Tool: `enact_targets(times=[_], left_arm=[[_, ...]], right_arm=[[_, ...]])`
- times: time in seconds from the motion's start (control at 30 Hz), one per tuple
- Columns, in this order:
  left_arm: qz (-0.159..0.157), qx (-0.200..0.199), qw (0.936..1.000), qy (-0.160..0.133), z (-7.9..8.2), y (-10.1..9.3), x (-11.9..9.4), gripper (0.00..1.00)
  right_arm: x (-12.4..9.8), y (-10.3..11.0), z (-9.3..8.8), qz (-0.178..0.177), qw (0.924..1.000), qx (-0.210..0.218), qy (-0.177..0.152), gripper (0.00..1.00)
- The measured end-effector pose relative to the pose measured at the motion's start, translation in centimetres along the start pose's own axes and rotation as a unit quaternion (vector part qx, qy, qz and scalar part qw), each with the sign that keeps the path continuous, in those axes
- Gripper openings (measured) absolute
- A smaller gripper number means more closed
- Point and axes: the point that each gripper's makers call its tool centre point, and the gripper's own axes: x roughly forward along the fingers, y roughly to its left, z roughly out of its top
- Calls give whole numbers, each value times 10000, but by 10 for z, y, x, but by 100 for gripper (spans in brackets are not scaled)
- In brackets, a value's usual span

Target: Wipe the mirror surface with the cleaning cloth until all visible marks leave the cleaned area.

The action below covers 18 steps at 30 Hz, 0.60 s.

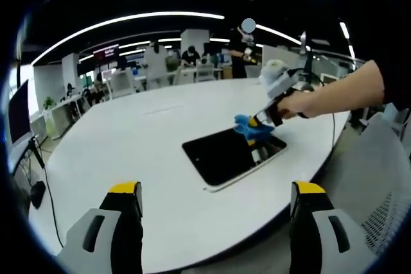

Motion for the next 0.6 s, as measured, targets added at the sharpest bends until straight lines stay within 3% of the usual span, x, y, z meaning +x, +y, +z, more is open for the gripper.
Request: enact_targets(times=[0.6], left_arm=[[-29,-9,10000,-57,1,0,-1,95]], right_arm=[[11,40,13,185,9998,-11,-32,0]])
